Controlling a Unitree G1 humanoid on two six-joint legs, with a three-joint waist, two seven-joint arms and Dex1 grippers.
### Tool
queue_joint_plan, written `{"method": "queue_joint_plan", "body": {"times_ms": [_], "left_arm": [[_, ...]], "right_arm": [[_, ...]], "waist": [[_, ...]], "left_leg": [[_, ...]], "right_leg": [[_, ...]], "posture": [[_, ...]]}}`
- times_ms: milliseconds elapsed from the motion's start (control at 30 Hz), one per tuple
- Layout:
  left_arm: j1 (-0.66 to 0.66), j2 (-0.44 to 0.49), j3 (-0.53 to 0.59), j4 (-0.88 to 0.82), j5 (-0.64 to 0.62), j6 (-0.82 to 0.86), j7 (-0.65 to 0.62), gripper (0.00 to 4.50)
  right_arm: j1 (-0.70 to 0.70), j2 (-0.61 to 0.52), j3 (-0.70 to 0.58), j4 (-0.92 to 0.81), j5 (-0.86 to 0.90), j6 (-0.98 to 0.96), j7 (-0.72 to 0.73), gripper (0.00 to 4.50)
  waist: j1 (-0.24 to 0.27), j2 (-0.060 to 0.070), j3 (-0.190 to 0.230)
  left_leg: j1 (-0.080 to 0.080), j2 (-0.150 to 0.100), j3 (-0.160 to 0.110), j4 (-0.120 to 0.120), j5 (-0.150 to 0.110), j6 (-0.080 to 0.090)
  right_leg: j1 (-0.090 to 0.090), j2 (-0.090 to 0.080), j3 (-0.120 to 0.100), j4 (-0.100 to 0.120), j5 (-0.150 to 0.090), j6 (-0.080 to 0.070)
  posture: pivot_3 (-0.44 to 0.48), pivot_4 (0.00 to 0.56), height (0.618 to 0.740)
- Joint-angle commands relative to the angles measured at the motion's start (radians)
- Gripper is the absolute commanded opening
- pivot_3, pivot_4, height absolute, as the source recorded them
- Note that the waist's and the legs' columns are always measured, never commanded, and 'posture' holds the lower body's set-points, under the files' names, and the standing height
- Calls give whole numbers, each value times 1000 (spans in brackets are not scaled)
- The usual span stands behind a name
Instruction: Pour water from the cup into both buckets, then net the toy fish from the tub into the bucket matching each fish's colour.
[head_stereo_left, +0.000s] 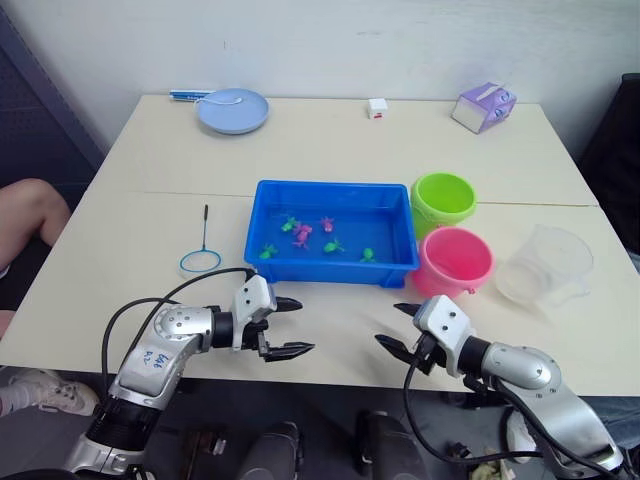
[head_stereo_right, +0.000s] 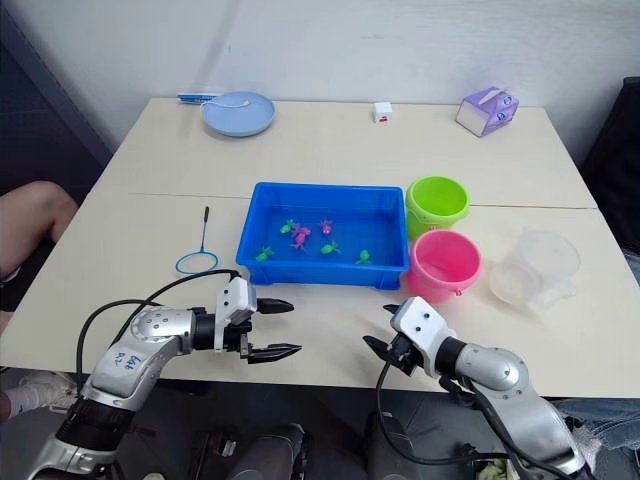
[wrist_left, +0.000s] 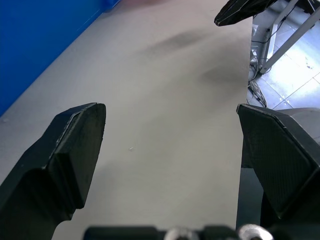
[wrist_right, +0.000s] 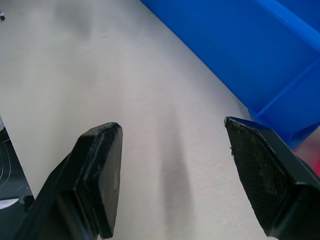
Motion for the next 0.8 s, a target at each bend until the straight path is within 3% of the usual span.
{"method": "queue_joint_plan", "body": {"times_ms": [33, 333, 600, 800], "left_arm": [[6, 1, -5, -11, -8, -9, -10, 4500], [-51, -44, -18, -39, -105, 94, -55, 4500], [-205, -67, 19, -102, -340, 296, -155, 4500], [-378, -139, 88, -43, -464, 399, -107, 4500]], "right_arm": [[6, -10, -29, -29, 5, -23, 2, 4485], [67, 18, -106, -103, 42, 19, -51, 4485], [275, 163, -388, -322, 217, 115, -180, 4485], [398, 297, -646, -391, 314, 145, -319, 4485]], "waist": [[0, 0, 0], [3, 0, 0], [1, 0, 0], [4, 0, 0]], "left_leg": [[0, 0, 0, 0, 0, 0], [0, 0, 0, 0, 0, 0], [0, 0, 0, 0, 0, 0], [0, -1, -1, 0, 0, 0]], "right_leg": [[0, 0, 0, 0, 0, 0], [0, 0, 0, 0, 0, 0], [0, 0, 0, 0, 0, 0], [1, 1, 0, 1, 0, 0]], "posture": [[0, 150, 740], [0, 150, 740], [0, 150, 740], [0, 150, 740]]}}
